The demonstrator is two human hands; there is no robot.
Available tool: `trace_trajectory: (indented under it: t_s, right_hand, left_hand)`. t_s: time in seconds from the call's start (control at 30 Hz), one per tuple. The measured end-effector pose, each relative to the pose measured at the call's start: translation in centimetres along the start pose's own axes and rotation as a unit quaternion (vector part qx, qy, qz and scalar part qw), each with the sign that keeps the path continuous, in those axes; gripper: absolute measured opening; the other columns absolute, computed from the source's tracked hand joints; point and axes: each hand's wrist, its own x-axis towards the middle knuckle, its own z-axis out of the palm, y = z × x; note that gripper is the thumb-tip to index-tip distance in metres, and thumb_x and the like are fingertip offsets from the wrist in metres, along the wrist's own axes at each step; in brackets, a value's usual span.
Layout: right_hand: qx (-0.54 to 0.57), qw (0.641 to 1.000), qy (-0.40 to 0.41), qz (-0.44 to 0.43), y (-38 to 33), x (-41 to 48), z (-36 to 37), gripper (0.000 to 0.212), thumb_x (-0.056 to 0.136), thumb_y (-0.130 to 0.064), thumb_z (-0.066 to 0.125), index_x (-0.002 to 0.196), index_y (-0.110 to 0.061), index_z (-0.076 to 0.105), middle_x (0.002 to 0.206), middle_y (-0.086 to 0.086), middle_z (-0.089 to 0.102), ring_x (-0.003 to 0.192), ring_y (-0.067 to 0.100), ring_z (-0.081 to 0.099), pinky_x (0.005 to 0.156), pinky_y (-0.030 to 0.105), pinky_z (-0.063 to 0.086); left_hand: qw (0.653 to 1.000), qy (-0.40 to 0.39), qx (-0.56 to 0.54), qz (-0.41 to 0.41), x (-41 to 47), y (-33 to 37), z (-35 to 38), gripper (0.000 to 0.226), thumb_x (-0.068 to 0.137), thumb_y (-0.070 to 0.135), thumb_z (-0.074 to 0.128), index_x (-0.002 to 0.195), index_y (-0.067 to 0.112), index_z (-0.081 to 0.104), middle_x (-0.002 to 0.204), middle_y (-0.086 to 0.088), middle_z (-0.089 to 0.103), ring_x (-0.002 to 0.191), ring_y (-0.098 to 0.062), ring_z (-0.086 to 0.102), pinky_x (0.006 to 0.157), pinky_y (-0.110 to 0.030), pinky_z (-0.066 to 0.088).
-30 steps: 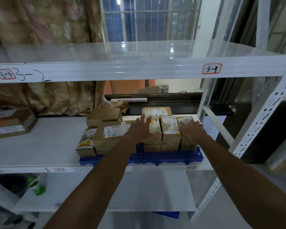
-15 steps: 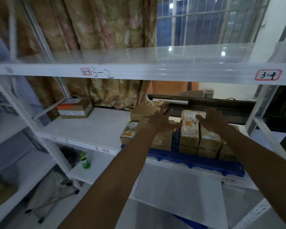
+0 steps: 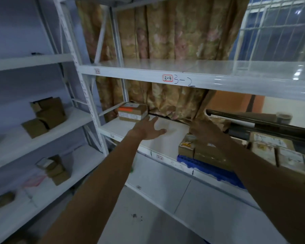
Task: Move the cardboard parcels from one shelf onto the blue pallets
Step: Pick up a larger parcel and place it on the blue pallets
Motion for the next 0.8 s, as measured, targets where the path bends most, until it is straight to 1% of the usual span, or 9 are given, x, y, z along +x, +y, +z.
trace_trajectory:
  t_s: [0.03, 0.13, 0.23, 0.3, 0.37, 0.43, 0.53, 0.67, 0.8]
  right_hand:
    - [0.019, 1.0, 0.008, 0.012, -1.9, 0.5, 0.3, 0.062, 0.087, -0.063, 0.033, 0.121, -0.018, 0.06, 0.114, 0.006, 0.066, 0.097, 0.024, 0.063, 0.083, 0.041, 0.054]
    - [0.039, 0.999, 0.038, 0.005, -9.2, 1.0, 1.0, 0.061, 0.095, -0.053, 0.048, 0.143, -0.016, 0.046, 0.136, 0.009, 0.056, 0.119, 0.029, 0.056, 0.097, 0.039, 0.047]
    - [0.014, 0.998, 0.058, 0.006, -17.1, 1.3, 0.9, 0.063, 0.096, -0.053, 0.048, 0.143, -0.011, 0.045, 0.139, 0.013, 0.053, 0.121, 0.031, 0.053, 0.1, 0.039, 0.044]
    - [-0.029, 0.998, 0.062, 0.005, -21.4, 1.6, 1.5, 0.063, 0.096, -0.056, 0.044, 0.138, -0.01, 0.049, 0.139, 0.014, 0.052, 0.124, 0.032, 0.051, 0.103, 0.043, 0.042]
    - [-0.06, 0.995, 0.065, 0.035, -24.8, 2.1, 2.1, 0.068, 0.096, -0.059, 0.04, 0.144, -0.012, 0.043, 0.148, 0.015, 0.043, 0.134, 0.036, 0.042, 0.11, 0.049, 0.034]
    - [-0.066, 0.995, 0.06, 0.052, -27.7, 2.1, 2.2, 0.071, 0.096, -0.058, 0.041, 0.148, -0.011, 0.037, 0.153, 0.016, 0.035, 0.139, 0.037, 0.035, 0.114, 0.05, 0.029]
    - [-0.071, 0.995, 0.054, 0.051, -30.3, 2.5, 2.7, 0.07, 0.095, -0.059, 0.043, 0.145, -0.011, 0.042, 0.151, 0.015, 0.038, 0.136, 0.034, 0.039, 0.111, 0.043, 0.036]
    - [-0.064, 0.996, 0.046, 0.041, -32.3, 3.2, 2.7, 0.071, 0.095, -0.058, 0.045, 0.146, -0.01, 0.041, 0.149, 0.015, 0.04, 0.135, 0.033, 0.04, 0.108, 0.04, 0.038]
    - [-0.052, 0.997, 0.041, 0.045, -33.2, 4.8, 3.1, 0.071, 0.094, -0.057, 0.048, 0.148, -0.011, 0.039, 0.153, 0.014, 0.035, 0.139, 0.033, 0.034, 0.11, 0.04, 0.033]
  left_hand:
    - [1.0, 0.005, -0.001, -0.01, -0.6, -2.3, -0.5, 0.096, 0.086, 0.082, 0.041, 0.161, 0.034, 0.005, 0.169, -0.005, 0.001, 0.154, -0.03, 0.011, 0.122, -0.048, 0.017]
    - [0.999, 0.012, 0.021, -0.027, -2.5, -9.2, -2.1, 0.098, 0.085, 0.084, 0.041, 0.161, 0.032, 0.007, 0.169, -0.007, 0.004, 0.154, -0.032, 0.011, 0.123, -0.05, 0.017]
    - [0.998, 0.026, 0.045, -0.028, -4.1, -16.1, -4.1, 0.101, 0.082, 0.087, 0.039, 0.161, 0.031, 0.011, 0.169, -0.003, 0.006, 0.154, -0.03, 0.013, 0.123, -0.048, 0.017]
    - [0.998, 0.038, 0.049, -0.022, -4.9, -20.8, -5.2, 0.109, 0.069, 0.098, 0.03, 0.159, 0.037, 0.016, 0.167, 0.003, 0.016, 0.151, -0.029, 0.024, 0.12, -0.047, 0.027]
    - [0.997, 0.041, 0.061, -0.026, -5.9, -24.7, -6.2, 0.115, 0.063, 0.102, 0.026, 0.158, 0.037, 0.019, 0.165, 0.001, 0.025, 0.147, -0.03, 0.032, 0.117, -0.046, 0.033]
    - [0.997, 0.044, 0.056, -0.038, -8.0, -27.1, -7.5, 0.102, 0.079, 0.089, 0.042, 0.159, 0.03, 0.021, 0.162, -0.007, 0.03, 0.144, -0.033, 0.036, 0.115, -0.044, 0.036]
    - [0.997, 0.047, 0.048, -0.047, -9.3, -30.1, -8.5, 0.087, 0.093, 0.065, 0.053, 0.16, 0.023, 0.019, 0.16, -0.015, 0.033, 0.143, -0.035, 0.037, 0.115, -0.042, 0.035]
    - [0.997, 0.052, 0.024, -0.052, -8.8, -32.7, -8.4, 0.086, 0.093, 0.063, 0.054, 0.16, 0.023, 0.019, 0.158, -0.015, 0.036, 0.142, -0.036, 0.038, 0.114, -0.042, 0.034]
    - [0.998, 0.042, 0.012, -0.043, -7.3, -33.9, -6.9, 0.083, 0.093, 0.06, 0.057, 0.159, 0.024, 0.021, 0.155, -0.013, 0.04, 0.14, -0.035, 0.042, 0.11, -0.042, 0.037]
